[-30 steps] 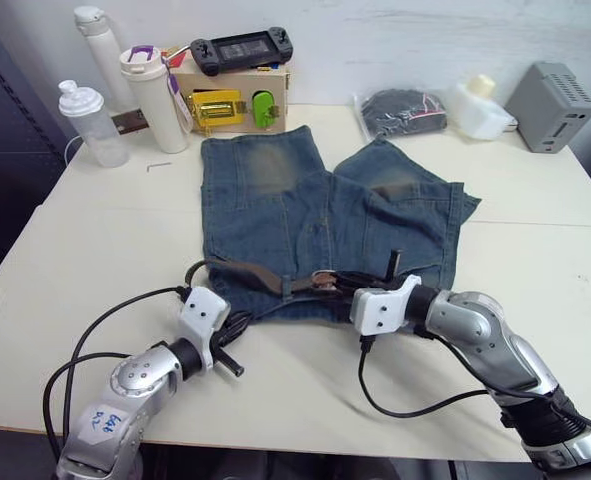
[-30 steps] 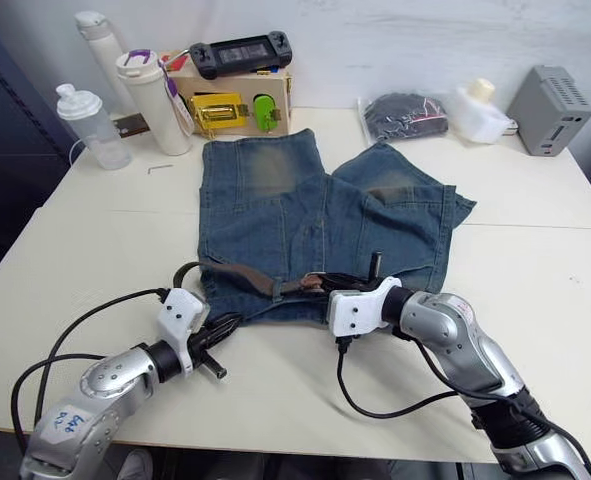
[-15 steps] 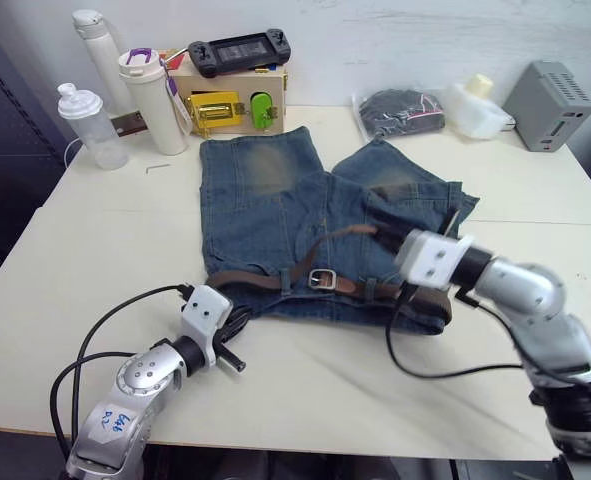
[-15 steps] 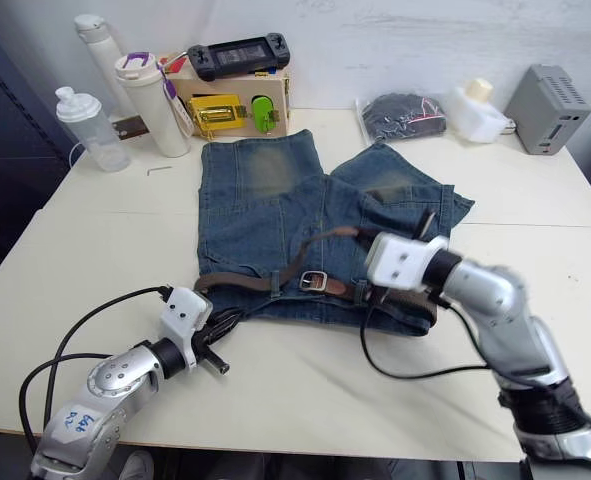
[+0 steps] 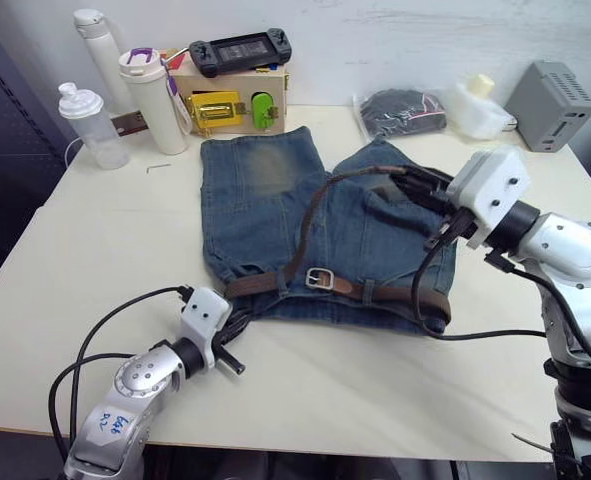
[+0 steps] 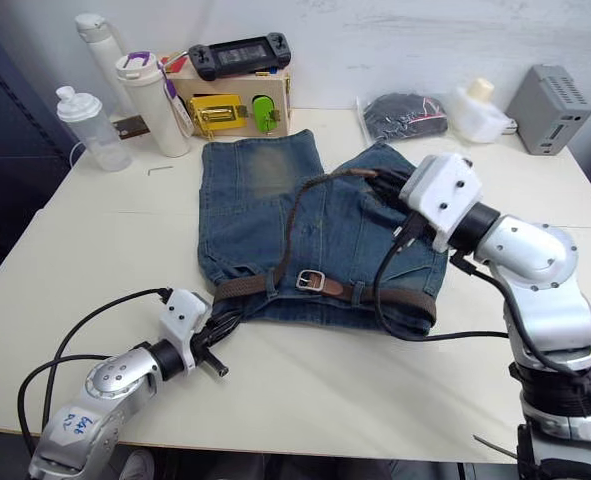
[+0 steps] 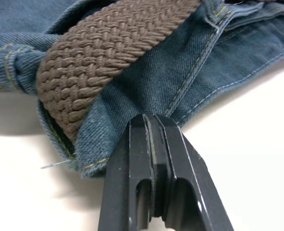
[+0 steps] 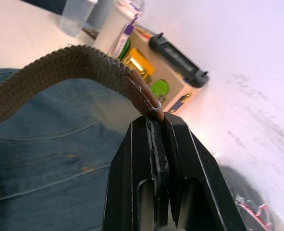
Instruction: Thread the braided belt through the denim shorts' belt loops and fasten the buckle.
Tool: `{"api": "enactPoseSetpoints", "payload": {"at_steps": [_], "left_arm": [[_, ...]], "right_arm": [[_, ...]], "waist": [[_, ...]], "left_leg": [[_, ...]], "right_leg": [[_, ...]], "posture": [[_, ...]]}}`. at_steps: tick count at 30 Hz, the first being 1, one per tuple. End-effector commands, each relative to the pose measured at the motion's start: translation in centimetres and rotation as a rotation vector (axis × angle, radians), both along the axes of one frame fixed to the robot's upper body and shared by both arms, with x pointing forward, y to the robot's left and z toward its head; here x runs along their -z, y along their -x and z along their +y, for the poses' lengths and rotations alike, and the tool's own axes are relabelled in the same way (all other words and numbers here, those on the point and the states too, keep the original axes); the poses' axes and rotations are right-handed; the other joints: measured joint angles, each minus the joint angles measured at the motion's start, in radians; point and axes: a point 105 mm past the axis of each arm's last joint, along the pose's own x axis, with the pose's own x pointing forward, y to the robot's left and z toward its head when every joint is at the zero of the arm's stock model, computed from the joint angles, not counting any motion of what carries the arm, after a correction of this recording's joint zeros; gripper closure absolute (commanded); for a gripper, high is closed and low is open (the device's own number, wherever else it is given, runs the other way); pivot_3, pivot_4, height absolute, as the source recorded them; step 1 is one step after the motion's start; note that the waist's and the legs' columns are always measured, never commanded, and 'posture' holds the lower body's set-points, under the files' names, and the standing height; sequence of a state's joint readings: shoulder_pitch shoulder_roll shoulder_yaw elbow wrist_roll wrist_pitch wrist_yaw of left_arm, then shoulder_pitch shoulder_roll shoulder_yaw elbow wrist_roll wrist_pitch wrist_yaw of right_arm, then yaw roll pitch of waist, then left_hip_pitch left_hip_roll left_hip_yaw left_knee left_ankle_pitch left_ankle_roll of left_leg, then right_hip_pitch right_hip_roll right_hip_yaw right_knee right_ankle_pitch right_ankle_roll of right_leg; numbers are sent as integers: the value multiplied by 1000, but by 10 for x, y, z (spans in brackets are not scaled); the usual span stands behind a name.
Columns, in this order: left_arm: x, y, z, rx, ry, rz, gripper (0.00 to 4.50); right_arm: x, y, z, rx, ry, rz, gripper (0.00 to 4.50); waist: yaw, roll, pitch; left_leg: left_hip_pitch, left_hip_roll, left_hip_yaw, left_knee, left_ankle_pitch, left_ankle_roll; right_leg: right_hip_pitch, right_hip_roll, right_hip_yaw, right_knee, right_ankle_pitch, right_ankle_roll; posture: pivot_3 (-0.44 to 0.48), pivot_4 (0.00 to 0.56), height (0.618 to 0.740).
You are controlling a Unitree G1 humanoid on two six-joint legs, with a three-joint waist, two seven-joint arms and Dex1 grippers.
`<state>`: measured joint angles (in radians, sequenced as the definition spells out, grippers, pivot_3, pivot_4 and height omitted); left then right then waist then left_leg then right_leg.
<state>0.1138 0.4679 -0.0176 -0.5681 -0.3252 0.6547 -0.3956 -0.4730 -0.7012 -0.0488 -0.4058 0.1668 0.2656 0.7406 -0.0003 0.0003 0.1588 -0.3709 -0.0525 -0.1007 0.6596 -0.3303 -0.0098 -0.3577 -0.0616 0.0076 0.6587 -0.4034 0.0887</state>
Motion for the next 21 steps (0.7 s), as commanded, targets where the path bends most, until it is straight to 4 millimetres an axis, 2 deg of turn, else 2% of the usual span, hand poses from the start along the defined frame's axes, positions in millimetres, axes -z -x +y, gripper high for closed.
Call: {"api": "enactPoseSetpoints", "payload": {"at_steps": [1, 2, 5, 7, 9, 10, 13, 14, 21], "left_arm": [[-45, 10, -12, 145, 111, -64, 4448], [-55, 12, -12, 172, 130, -76, 4448], [-82, 18, -14, 254, 194, -98, 3548], [-110, 22, -16, 327, 302, -138, 2720], [-134, 12, -16, 328, 307, -229, 1859], [-139, 7, -16, 311, 279, -259, 1463], [-135, -14, -15, 254, 54, -373, 193], [-134, -20, -16, 245, 3, -410, 47], [-126, -38, -17, 255, -171, -554, 47]], "right_arm": [[16, 7, 20, -49, 115, -15, 4500], [23, 6, 23, -49, 137, -5, 4500], [35, 5, 33, -65, 175, -8, 4500], [42, 3, 39, -63, 201, -17, 4500], [47, 3, 44, -75, 228, -28, 4500], [48, 4, 45, -80, 234, -31, 4500], [48, 7, 50, -106, 237, -44, 4500], [48, 8, 52, -117, 238, -51, 4500], [44, 15, 58, -160, 250, -81, 4500]], "waist": [[-1, 0, 1], [-1, -1, 2], [0, -1, 2], [-1, -1, 2], [1, -2, 2], [1, -2, 2], [-2, -2, 2], [-3, -2, 2], [-3, -2, 3]], "left_leg": [[0, 0, 0, 0, 0, 0], [-1, 0, 0, 0, 0, 0], [-2, 1, 0, 1, 0, 0], [-2, 1, 0, 1, 0, 0], [-2, 1, 0, 1, 0, 0], [-2, 1, -1, 2, 0, 0], [-2, 0, 0, 2, 0, 0], [-2, 0, 0, 1, 0, 0], [-2, 0, 1, 0, 0, 0]], "right_leg": [[0, 0, 0, 0, 0, 0], [-1, 0, 0, 0, 0, 0], [-1, 0, 0, 0, 0, 0], [-1, 0, 0, 0, 0, 0], [-1, 0, -1, 1, 0, 0], [-1, 1, -1, 1, 0, 0], [0, 1, -1, 0, 0, 0], [0, 1, -1, 0, 0, 0], [-2, 1, -1, 0, 0, 0]], "posture": [[0, 150, 740], [0, 150, 740], [0, 150, 740], [0, 150, 740], [0, 150, 740], [0, 150, 740], [0, 150, 740], [0, 150, 740], [0, 150, 740]]}}
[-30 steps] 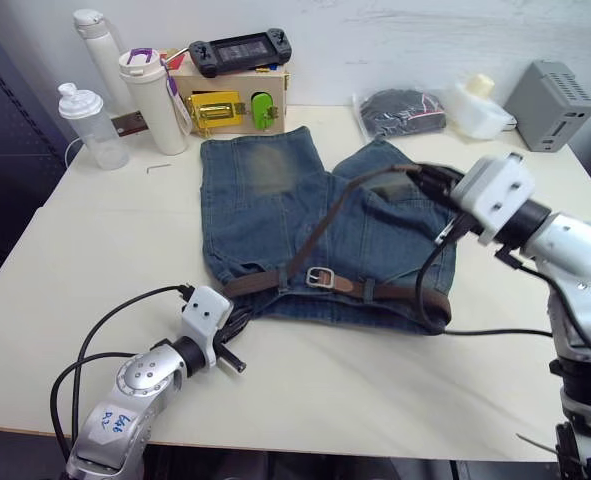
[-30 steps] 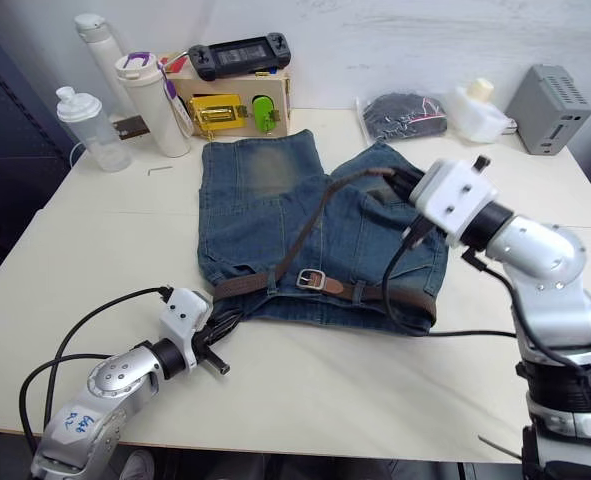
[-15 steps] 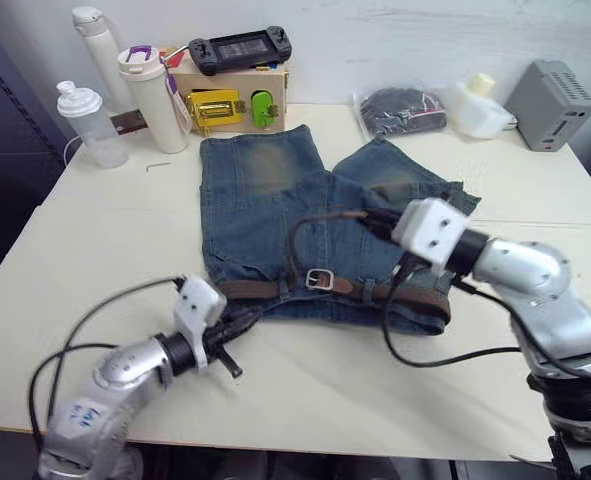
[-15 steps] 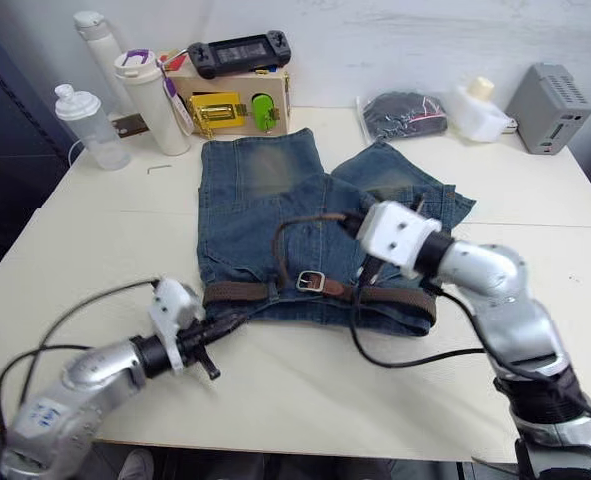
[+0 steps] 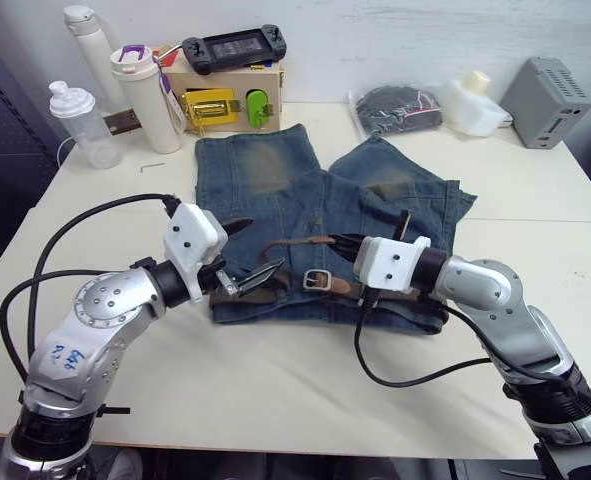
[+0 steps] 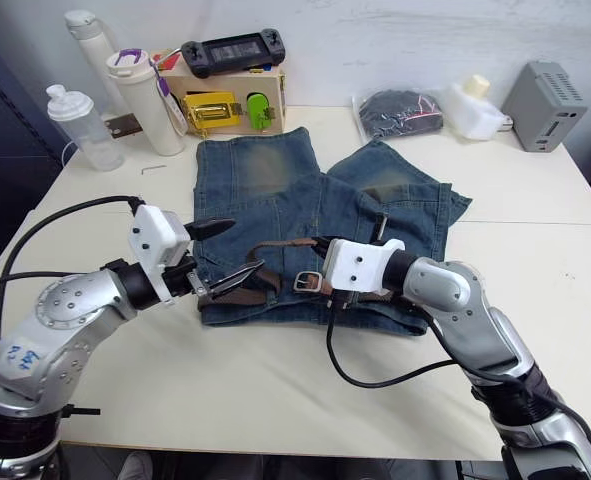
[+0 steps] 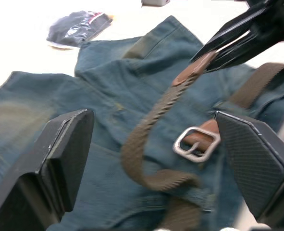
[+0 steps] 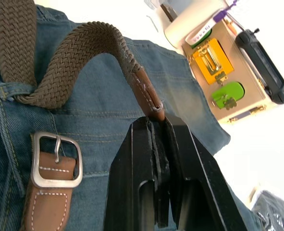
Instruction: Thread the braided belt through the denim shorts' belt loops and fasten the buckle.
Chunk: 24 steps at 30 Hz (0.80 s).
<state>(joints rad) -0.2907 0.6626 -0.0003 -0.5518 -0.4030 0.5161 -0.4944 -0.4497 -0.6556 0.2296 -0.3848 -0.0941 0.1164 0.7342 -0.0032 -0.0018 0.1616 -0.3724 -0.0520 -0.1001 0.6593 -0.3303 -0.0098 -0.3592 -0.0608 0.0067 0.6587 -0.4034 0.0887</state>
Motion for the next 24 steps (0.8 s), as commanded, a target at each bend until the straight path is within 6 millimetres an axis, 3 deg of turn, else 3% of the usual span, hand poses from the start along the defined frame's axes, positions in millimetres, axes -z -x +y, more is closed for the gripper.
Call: {"api": "enactPoseSetpoints", "payload": {"at_steps": [1, 9, 12, 20, 24], "left_arm": [[-7, -5, 2, -4, -57, -106, 47], [2, -12, -3, 12, -88, -131, 47], [7, -12, -5, 20, -98, -120, 892], [14, -11, -4, 25, -108, -100, 4421], [15, -12, -3, 16, -110, -99, 4421]], "right_arm": [[-14, 11, 8, -60, -8, -59, 4500], [-16, 18, 15, -93, -18, -60, 4500], [-18, 19, 16, -95, -30, -59, 4500], [-24, 19, 17, -94, -56, -65, 4500], [-25, 19, 17, -95, -62, -66, 4500]], "waist": [[0, 0, 0], [1, 0, 0], [1, 0, 0], [1, 0, 0], [1, 0, 0]], "left_leg": [[0, 0, 0, 0, 0, 0], [0, 0, 0, 0, 0, 0], [0, 0, 0, 1, 0, 0], [0, 0, 0, 0, 0, 0], [0, 0, 0, 0, 0, 0]], "right_leg": [[0, 0, 0, 0, 0, 0], [0, 0, 0, 0, 0, 0], [0, 0, 0, 1, 0, 0], [-1, 0, 0, 1, 0, 0], [-1, 0, 0, 1, 0, 0]], "posture": [[0, 150, 740], [0, 150, 740], [0, 150, 740], [0, 150, 740], [0, 150, 740]]}}
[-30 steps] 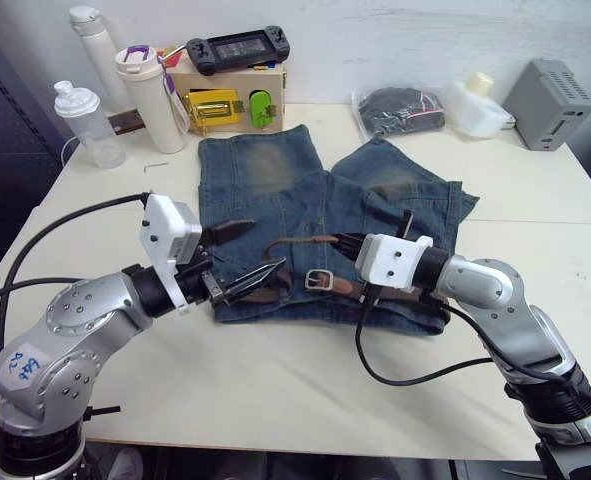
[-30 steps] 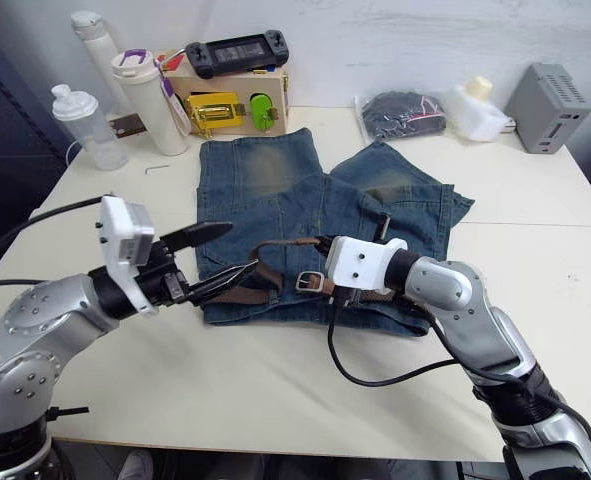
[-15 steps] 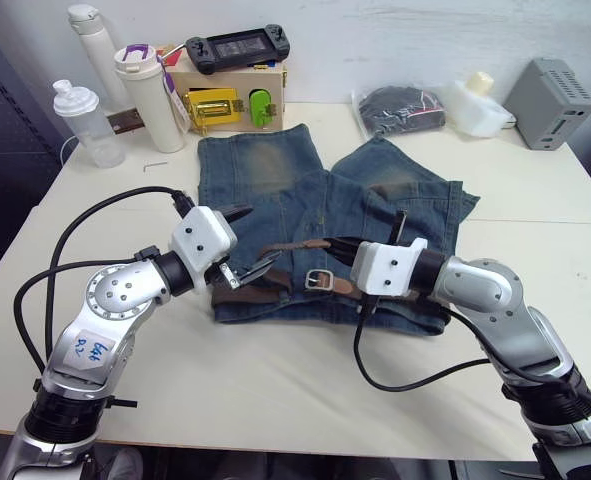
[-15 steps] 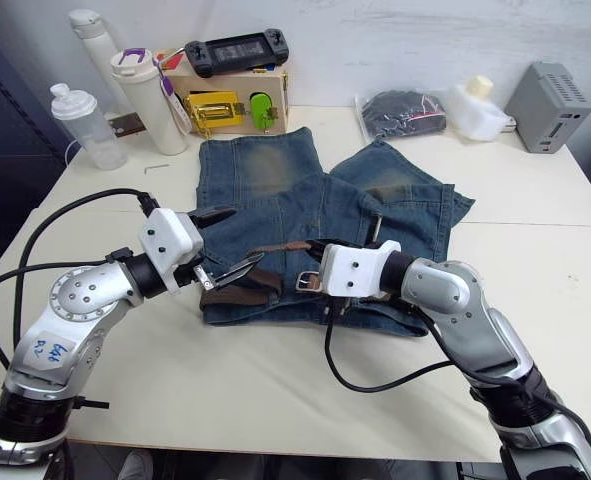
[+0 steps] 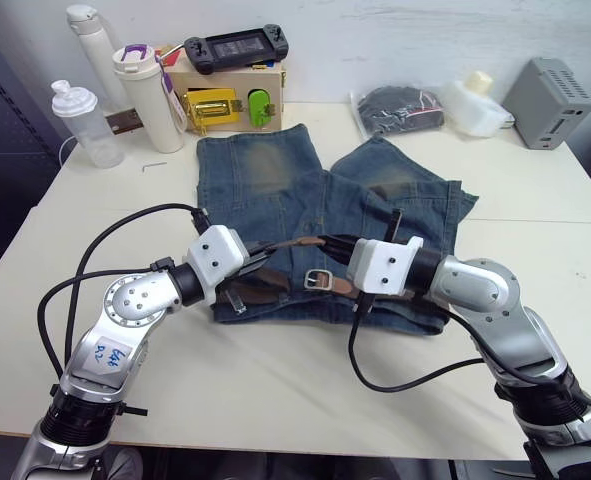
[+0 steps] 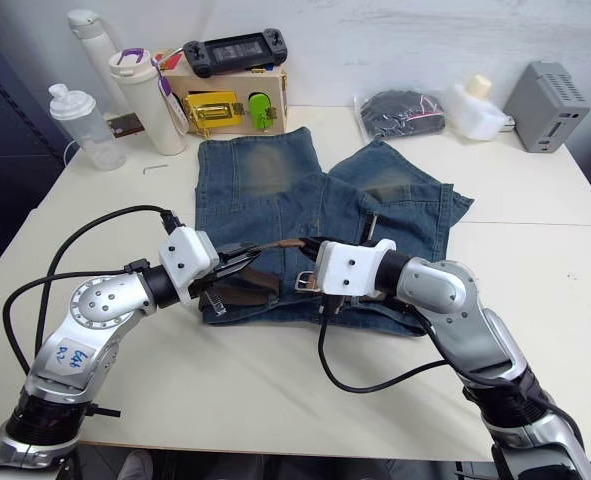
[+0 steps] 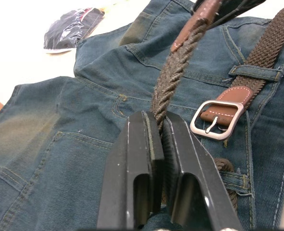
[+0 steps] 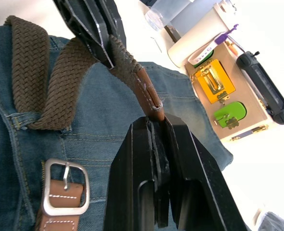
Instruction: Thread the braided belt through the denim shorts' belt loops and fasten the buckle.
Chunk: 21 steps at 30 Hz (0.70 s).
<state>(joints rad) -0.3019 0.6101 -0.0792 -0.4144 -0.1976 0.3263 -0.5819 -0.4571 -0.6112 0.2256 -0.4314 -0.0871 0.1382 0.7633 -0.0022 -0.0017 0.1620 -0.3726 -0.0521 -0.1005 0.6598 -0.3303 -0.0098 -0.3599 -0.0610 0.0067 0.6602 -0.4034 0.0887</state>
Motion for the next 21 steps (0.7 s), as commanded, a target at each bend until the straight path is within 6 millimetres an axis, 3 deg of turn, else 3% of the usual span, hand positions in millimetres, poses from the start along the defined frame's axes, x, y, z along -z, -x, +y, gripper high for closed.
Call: {"api": "enactPoseSetpoints", "payload": {"at_steps": [1, 8, 13, 15, 16, 18, 21], "left_arm": [[-6, -1, 4, -18, 3, -31, 4421], [-4, -1, 7, -38, 30, -27, 4421], [-3, 0, 10, -44, 35, -22, 2666], [-2, -2, 12, -67, 30, -26, 1718], [-2, -2, 12, -66, 32, -22, 1563], [-2, -1, 11, -53, 35, -17, 594], [-4, 1, 7, -31, 42, -24, 594]], "right_arm": [[-18, 11, 5, -42, -36, -62, 4500], [-19, 11, 4, -34, -36, -65, 4500], [-20, 12, 3, -27, -32, -66, 4500], [-20, 12, 3, -27, -32, -66, 4500], [-20, 13, 3, -29, -32, -66, 4500], [-19, 14, 4, -31, -31, -65, 4500], [-18, 16, 5, -30, -33, -60, 4500]], "waist": [[0, 0, 0], [0, 0, 0], [0, 0, 0], [0, 0, 0], [0, 0, 0], [0, 0, 0], [0, 0, 0]], "left_leg": [[0, 0, 0, 0, 0, 0], [0, 0, 0, 0, 0, 0], [0, 0, 0, 0, 0, 0], [0, 0, 0, 0, 0, 0], [0, 0, 0, 0, 0, 0], [0, 0, 0, 0, 0, 0], [0, 0, 0, 0, 0, 0]], "right_leg": [[0, 0, 0, 0, 0, 0], [0, 0, 0, 0, 0, 0], [0, 0, 0, 0, 0, 0], [0, 0, 0, 0, 0, 0], [0, 0, 0, 0, 0, 0], [0, 0, 0, 0, 0, 0], [0, 0, 0, 0, 0, 0]], "posture": [[0, 150, 740], [0, 150, 740], [0, 150, 740], [0, 150, 740], [0, 150, 740], [0, 150, 740], [0, 150, 740]]}}
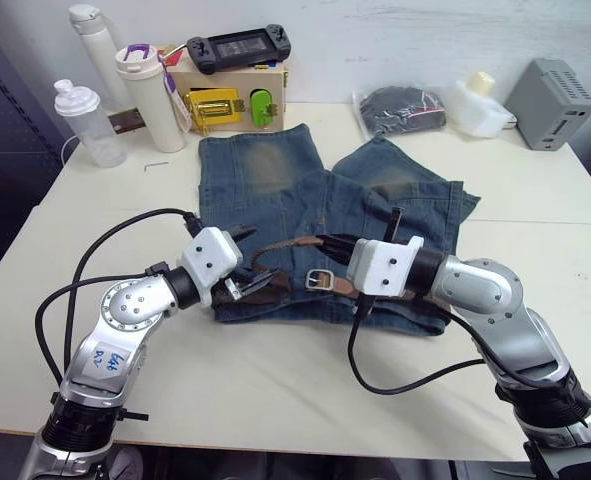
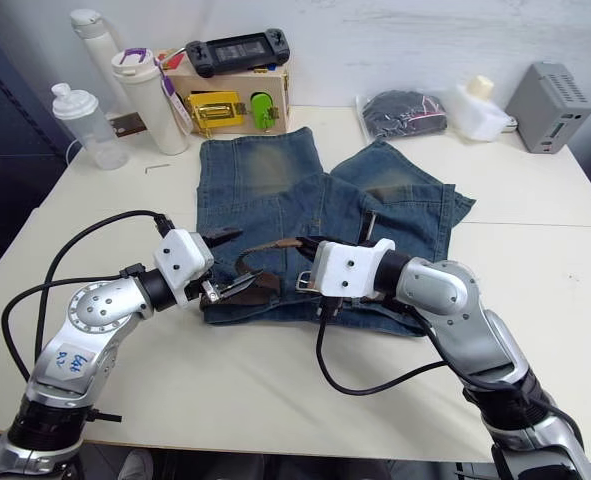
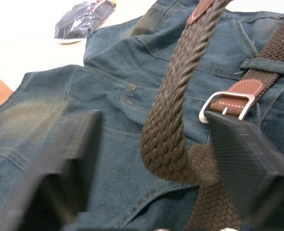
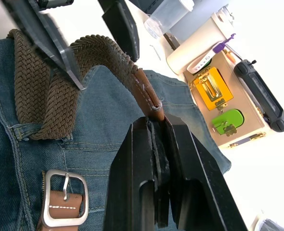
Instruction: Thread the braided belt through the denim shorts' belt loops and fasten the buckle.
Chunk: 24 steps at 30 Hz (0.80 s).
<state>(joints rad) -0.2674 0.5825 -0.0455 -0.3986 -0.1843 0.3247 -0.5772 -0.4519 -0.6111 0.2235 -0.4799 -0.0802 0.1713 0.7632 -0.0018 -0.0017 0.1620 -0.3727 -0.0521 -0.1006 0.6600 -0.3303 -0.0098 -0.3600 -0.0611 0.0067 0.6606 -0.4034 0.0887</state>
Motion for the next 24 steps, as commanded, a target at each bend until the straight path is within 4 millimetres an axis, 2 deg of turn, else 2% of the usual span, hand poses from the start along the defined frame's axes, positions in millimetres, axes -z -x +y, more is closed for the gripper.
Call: {"api": "enactPoseSetpoints", "payload": {"at_steps": [1, 9, 12, 17, 19, 24], "left_arm": [[-12, 3, -3, 17, 16, -49, 594], [-17, 1, -8, 61, 17, -56, 594], [-18, 3, -8, 80, 8, -59, 1512], [-18, 6, -6, 89, 1, -49, 3740], [-18, 7, -5, 90, -1, -50, 4428], [-17, 10, -6, 90, 1, -53, 4428]], "right_arm": [[-13, 10, 2, -20, -25, -53, 4500], [-11, 15, 9, -17, -34, -55, 4500], [-9, 17, 9, -9, -37, -53, 4500], [-8, 17, 9, 3, -40, -51, 4500], [-7, 16, 8, 11, -45, -50, 4500], [-1, 12, 5, 38, -33, -34, 4500]], "waist": [[0, 0, 0], [0, 0, 0], [0, 0, 0], [-1, 0, 0], [-1, 0, 0], [-1, 0, 0]], "left_leg": [[0, 0, 0, 0, 0, 0], [0, 0, 0, 0, 0, 0], [0, 0, 0, 0, 0, 0], [0, 0, 0, 0, 0, 0], [0, 0, 0, 0, 0, 0], [0, 0, 0, 0, 0, 0]], "right_leg": [[0, 0, 0, 0, 0, 0], [0, 0, 0, 0, 0, 0], [0, 0, 0, 1, 0, 0], [0, 0, 0, 0, 0, 0], [0, 0, 0, 1, 0, 0], [0, 0, 0, 0, 0, 0]], "posture": [[0, 150, 740], [0, 150, 740], [0, 150, 740], [0, 150, 740], [0, 150, 740], [0, 150, 740]]}}
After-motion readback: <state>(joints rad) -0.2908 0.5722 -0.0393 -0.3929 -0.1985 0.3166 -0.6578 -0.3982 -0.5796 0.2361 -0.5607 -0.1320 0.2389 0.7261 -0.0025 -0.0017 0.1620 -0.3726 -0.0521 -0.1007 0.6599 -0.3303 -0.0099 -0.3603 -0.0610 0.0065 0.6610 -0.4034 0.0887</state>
